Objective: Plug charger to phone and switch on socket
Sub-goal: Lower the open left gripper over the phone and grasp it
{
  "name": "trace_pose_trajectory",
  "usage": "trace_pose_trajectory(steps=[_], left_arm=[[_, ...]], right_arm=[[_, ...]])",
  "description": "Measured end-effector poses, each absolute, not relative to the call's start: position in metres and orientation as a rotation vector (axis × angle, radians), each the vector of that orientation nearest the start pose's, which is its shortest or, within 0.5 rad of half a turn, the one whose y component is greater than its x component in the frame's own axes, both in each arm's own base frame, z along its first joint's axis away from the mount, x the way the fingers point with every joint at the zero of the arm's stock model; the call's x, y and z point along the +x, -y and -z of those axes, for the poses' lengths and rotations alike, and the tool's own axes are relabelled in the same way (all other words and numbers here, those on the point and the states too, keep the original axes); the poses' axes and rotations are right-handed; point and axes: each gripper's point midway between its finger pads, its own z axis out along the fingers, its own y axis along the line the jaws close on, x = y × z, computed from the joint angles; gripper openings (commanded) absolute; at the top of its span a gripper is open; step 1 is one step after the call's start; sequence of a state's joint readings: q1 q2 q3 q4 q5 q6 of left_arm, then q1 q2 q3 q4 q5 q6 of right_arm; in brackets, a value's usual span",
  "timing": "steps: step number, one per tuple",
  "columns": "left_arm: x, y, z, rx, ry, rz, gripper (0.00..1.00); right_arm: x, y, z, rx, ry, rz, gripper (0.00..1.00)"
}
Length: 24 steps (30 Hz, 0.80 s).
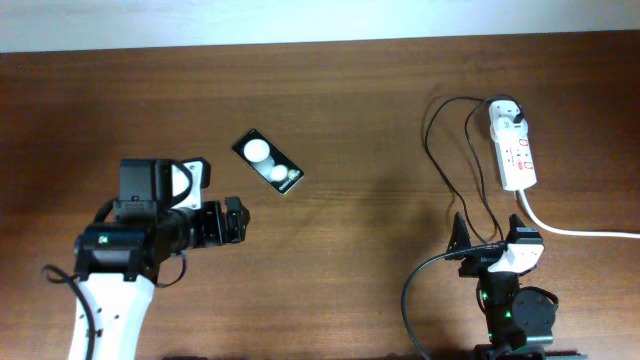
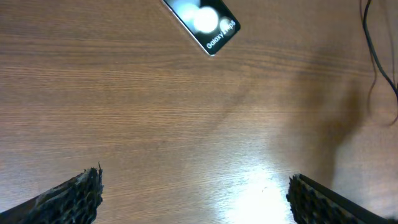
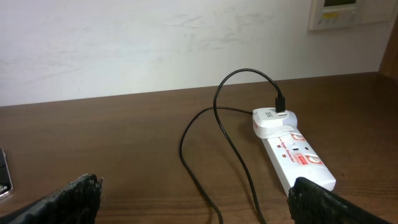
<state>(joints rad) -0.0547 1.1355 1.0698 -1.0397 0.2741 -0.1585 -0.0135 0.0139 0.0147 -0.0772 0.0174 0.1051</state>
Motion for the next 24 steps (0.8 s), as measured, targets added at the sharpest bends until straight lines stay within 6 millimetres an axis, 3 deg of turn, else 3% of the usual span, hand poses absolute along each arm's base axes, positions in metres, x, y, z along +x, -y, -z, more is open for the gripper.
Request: trace_pose_trajectory(steps=[6, 11, 17, 20, 24], left_arm=[[0.263, 0.074, -0.176, -0.025, -2.714, 0.406, 0.99], [0.268, 0.087, -0.191, 0.001, -2.679, 0.36, 0.99], [0.298, 0.096, -0.229, -0.002, -2.607, 0.307, 0.99], [0.318, 0.094, -0.232, -0.084, -2.639, 0.253, 0.99], [0.342, 0.096, -0.22, -0.19, -2.721, 0.152, 0.99]], right_arm=[[0.246, 0.006, -0.159, 0.111, -1.644, -0.056, 0.99], [0.246, 0.006, -0.159, 0.111, -1.644, -0.056, 0.99], [0.246, 0.006, -0.159, 0.111, -1.644, -0.055, 0.99], [0.246, 0.006, -0.159, 0.111, -1.644, -0.056, 0.99], [0.246, 0.006, -0.159, 0.111, -1.644, -0.056, 0.99]])
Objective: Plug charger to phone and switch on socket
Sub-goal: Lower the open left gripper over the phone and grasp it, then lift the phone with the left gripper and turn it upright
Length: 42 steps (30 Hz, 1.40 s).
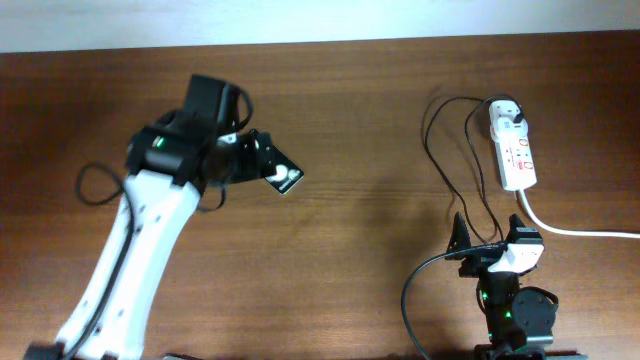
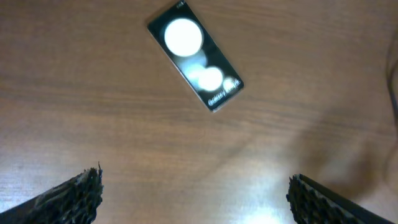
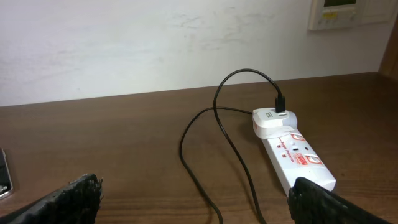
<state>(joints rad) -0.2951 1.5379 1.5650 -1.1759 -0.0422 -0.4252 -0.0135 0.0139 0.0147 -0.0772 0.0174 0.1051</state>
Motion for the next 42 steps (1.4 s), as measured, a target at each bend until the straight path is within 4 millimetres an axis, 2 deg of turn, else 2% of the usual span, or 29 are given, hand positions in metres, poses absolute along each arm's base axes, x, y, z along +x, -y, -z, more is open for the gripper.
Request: trace_pose_trajectory(steps=[3, 6, 7, 9, 13, 18, 22, 28, 30, 35, 42], left_arm=[[0.366, 0.102, -0.214, -0.278, -2.734, 0.074, 0.99], [0.394, 0.11, -0.209, -0.386, -2.706, 0.068, 0.99], [0.407, 0.114, -0.204, -0.426, -2.687, 0.078, 0.99], [0.417, 0.117, -0.189, -0.467, -2.693, 0.072, 0.99], [0.419, 0.118, -0.161, -0.502, -2.758, 0.034, 0.99], [0.416, 0.118, -0.154, -0.515, -2.779, 0.024, 0.99], [0.42, 0.121, -0.136, -0.518, -2.813, 0.015, 0.99], [0.437, 0.138, -0.104, -0.538, -2.852, 0.141, 0.99], [0.439, 0.134, -0.097, -0.586, -2.863, 0.161, 0.99], [0.45, 0.109, -0.072, -0.735, -2.869, 0.158, 0.99], [0.453, 0.11, -0.044, -0.808, -2.888, 0.143, 0.99]], right_arm=[[0.246, 0.006, -0.159, 0.11, -1.644, -0.055, 0.99], [0.246, 0.006, -0.159, 0.111, -1.644, -0.056, 0.99], [0.246, 0.006, -0.159, 0.111, -1.644, -0.056, 0.99], [0.246, 0.006, -0.159, 0.11, -1.644, -0.055, 0.99], [0.246, 0.006, -0.159, 0.112, -1.644, -0.056, 0.99], [0.246, 0.006, -0.159, 0.111, -1.644, -0.056, 0.99], [0.246, 0.006, -0.159, 0.111, -1.644, -0.056, 0.99], [0.246, 0.006, -0.159, 0.111, -1.644, -0.056, 0.99], [0.246, 0.006, -0.159, 0.111, -1.644, -0.056, 0.99], [0.246, 0.006, -0.159, 0.111, -1.644, -0.056, 0.99], [0.246, 0.006, -0.159, 0.111, -1.644, -0.056, 0.99]])
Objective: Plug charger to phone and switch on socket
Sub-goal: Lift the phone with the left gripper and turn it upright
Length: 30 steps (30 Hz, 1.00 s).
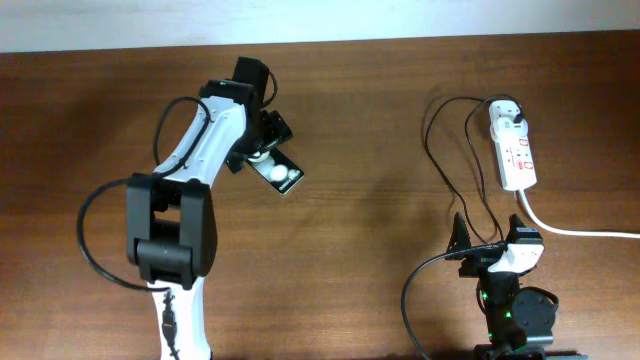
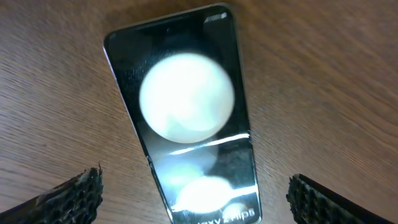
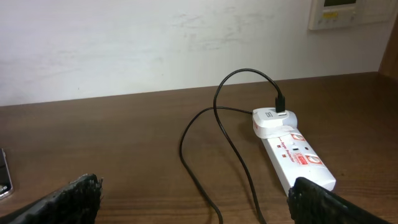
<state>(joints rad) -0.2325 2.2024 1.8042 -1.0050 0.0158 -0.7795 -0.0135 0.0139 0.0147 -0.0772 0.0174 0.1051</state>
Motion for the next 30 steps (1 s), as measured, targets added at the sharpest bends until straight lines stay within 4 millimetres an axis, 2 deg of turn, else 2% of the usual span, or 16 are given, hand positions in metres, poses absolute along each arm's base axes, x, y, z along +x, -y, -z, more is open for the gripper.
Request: trace_pose_trajectory(steps=[6, 10, 13, 17, 18, 23, 24, 28, 30], left_arm=[[0.457, 0.11, -0.031, -0.903, -2.868, 0.138, 0.99], [0.457, 0.11, -0.005, -0.935, -2.89, 0.103, 0.99], [0.462, 0.111, -0.006, -0.93, -2.872, 0.117, 1.0], [0.463, 0.111, -0.006, -0.931, -2.87, 0.114, 0.86], [0.463, 0.111, -0.006, -0.93, -2.871, 0.113, 0.79], [0.46, 0.119, -0.005, -0.911, -2.882, 0.105, 0.76], [0.46, 0.121, -0.005, -0.905, -2.886, 0.104, 0.77], [0.449, 0.129, -0.001, -0.88, -2.932, 0.058, 0.98], [0.443, 0.129, 0.001, -0.851, -2.961, 0.022, 0.99]], right_arm=[[0.246, 0.006, -0.159, 0.111, -1.644, -0.056, 0.99], [0.246, 0.006, -0.159, 0.11, -1.644, -0.055, 0.99], [0.246, 0.006, -0.159, 0.111, -1.644, -0.056, 0.99], [0.246, 0.006, -0.159, 0.111, -1.644, -0.056, 0.99], [0.246, 0.006, -0.159, 0.11, -1.644, -0.055, 0.99], [0.246, 0.006, -0.159, 0.111, -1.644, -0.056, 0.99], [0.246, 0.006, -0.159, 0.111, -1.644, -0.056, 0.99], [0.246, 0.006, -0.159, 0.111, -1.644, -0.056, 0.99], [0.246, 0.006, -0.159, 0.111, -1.644, -0.056, 0.99]])
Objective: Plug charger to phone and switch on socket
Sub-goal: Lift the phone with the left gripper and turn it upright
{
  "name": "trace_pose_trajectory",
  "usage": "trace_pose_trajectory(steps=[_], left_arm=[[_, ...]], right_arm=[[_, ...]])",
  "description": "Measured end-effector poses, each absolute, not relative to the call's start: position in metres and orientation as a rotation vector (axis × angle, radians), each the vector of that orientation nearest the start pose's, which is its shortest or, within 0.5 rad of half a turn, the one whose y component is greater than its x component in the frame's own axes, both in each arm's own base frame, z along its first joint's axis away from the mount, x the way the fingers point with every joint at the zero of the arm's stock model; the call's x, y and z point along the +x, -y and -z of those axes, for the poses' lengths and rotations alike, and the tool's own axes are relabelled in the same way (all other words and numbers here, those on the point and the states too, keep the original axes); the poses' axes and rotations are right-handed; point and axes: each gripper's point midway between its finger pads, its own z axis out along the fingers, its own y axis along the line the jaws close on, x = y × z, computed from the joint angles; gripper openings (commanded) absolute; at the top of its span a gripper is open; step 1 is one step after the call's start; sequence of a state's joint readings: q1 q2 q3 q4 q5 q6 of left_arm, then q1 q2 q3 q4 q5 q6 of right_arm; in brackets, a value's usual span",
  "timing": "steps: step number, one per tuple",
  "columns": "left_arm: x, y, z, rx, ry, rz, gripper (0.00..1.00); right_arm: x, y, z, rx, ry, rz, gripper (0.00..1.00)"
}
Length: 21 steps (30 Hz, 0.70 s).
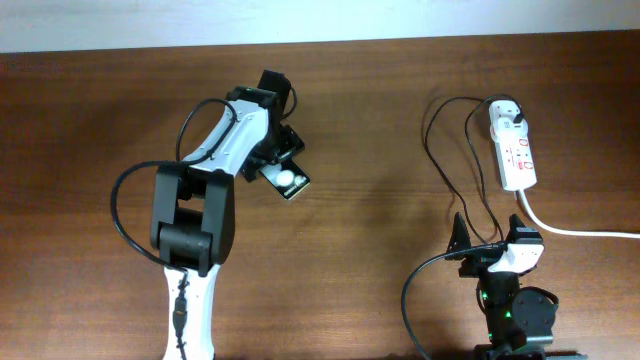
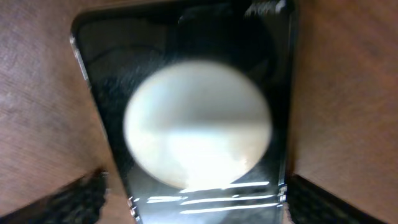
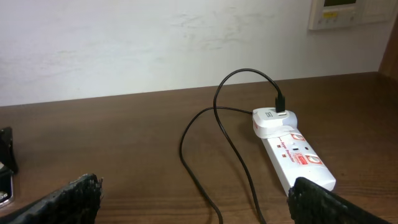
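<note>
The black phone point(image 2: 193, 124) lies flat, screen up with lamp glare on it, on the brown table point(image 1: 380, 250). It fills the left wrist view. My left gripper point(image 2: 196, 202) is open and low over it, one finger on each side of its long edges. From overhead only the phone's lower end point(image 1: 291, 182) shows under that gripper point(image 1: 274, 155). The white power strip point(image 1: 516, 153) lies at the far right with the white charger plug point(image 3: 272, 121) in its far end. The black cable point(image 3: 214, 143) loops across the table. My right gripper point(image 3: 196, 199) is open and holds nothing.
A white wall point(image 3: 155, 43) rises behind the table's far edge. The strip's white mains lead point(image 1: 570, 228) runs off to the right. My right arm's base point(image 1: 505, 300) sits at the near right edge.
My left gripper has come down closer to the phone, which now spans the whole gap between its fingers. The phone and the right arm have not moved.
My left gripper stood open at the near left, well short of the phone. Then it was over the table beside the phone, then above it, and now low astride it. The right arm, cable and power strip stayed still throughout.
</note>
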<state>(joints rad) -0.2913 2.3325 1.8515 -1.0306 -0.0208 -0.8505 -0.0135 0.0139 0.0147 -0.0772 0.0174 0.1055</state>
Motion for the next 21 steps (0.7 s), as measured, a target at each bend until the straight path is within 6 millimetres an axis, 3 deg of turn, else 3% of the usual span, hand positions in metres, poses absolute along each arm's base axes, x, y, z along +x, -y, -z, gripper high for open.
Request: trace_pose_trajectory(steps=[4, 8, 12, 17, 21], left_arm=[[0.437, 0.129, 0.002, -0.832, -2.993, -0.01, 1.0], [0.435, 0.129, 0.002, -0.822, -3.015, -0.002, 0.68], [0.431, 0.131, 0.002, -0.825, -3.035, 0.013, 0.58], [0.426, 0.131, 0.002, -0.836, -3.056, 0.017, 0.62], [0.425, 0.131, 0.002, -0.837, -3.061, 0.019, 0.56]], right_arm=[[0.246, 0.006, -0.159, 0.111, -1.644, -0.056, 0.99], [0.246, 0.006, -0.159, 0.112, -1.644, -0.056, 0.99], [0.246, 0.006, -0.159, 0.111, -1.644, -0.056, 0.99], [0.246, 0.006, -0.159, 0.111, -1.644, -0.056, 0.99], [0.246, 0.006, -0.159, 0.111, -1.644, -0.056, 0.99]])
